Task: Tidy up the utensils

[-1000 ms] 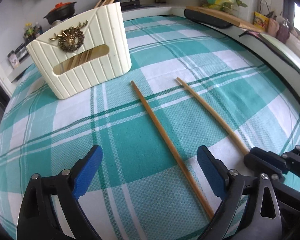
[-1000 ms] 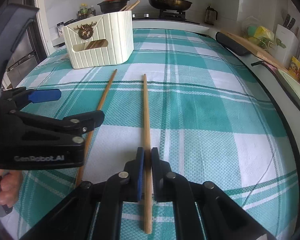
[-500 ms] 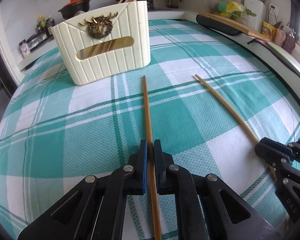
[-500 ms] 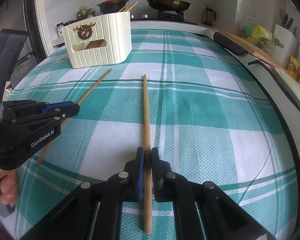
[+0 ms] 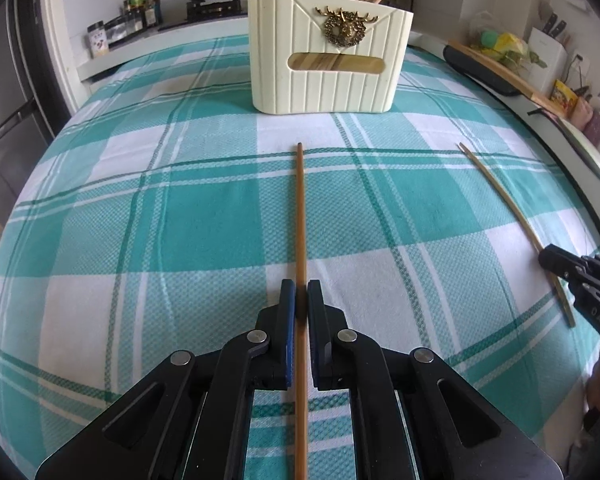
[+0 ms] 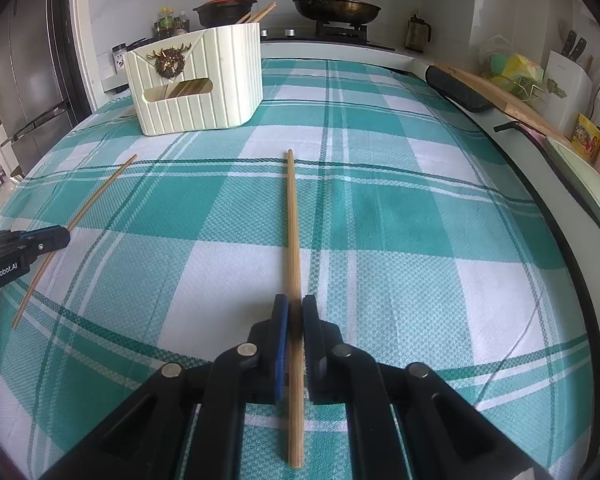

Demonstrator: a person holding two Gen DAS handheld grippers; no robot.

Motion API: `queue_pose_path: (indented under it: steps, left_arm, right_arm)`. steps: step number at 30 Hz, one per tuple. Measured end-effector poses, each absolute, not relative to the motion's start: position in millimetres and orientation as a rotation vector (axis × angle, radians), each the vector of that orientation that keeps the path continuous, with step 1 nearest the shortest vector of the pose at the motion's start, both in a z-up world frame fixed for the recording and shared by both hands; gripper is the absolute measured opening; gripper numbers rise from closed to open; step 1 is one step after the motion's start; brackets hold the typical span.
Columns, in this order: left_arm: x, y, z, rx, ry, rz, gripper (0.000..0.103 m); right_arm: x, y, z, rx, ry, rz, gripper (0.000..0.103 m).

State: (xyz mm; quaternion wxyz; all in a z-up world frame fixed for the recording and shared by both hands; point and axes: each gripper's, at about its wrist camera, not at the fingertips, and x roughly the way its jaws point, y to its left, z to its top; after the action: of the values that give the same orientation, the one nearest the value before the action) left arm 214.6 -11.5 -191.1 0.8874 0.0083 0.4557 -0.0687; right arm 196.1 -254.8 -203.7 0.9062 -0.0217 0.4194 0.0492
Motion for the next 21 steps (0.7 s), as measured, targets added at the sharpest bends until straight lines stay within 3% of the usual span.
queue_pose_path:
  steps: [3, 4, 5, 6, 7, 8, 15, 21]
  left_arm:
    - [210, -5, -190, 0.027, 0.966, -0.187, 0.015]
    - [209, -3, -189, 0.022, 0.974, -0.201, 0.030]
    - [209, 0, -188, 0.014, 0.982, -0.212, 0.050]
    - [209, 3, -187, 0.004, 0.989, -0.220, 0.059]
    - [209, 5, -186, -0.005, 0.995, -0.232, 0.069]
    - [211, 7, -185, -0.010, 1.004, -0.250, 0.070]
    - [246, -8, -189, 0.100, 1.091, -0.352, 0.074]
    - [295, -19, -191, 0.198, 1.125, -0.318, 0.074]
  right_arm:
    - [198, -258, -203, -0.007, 0.878, 0.131, 0.010]
    - [199, -259, -202, -0.002, 0.891, 0.141, 0.011]
    - [201, -259, -201, 0.003, 0.907, 0.161, 0.019]
    - [203, -259, -200, 0.010, 0.923, 0.189, 0.026]
    - [204, -260, -197, 0.017, 0.936, 0.213, 0.042]
    - [205, -261, -195, 0.017, 0.945, 0.232, 0.049]
    - [230, -265, -194, -0.087, 1.117, 0.294, 0.049]
    - [266, -251, -196, -0.178, 1.151, 0.333, 0.049]
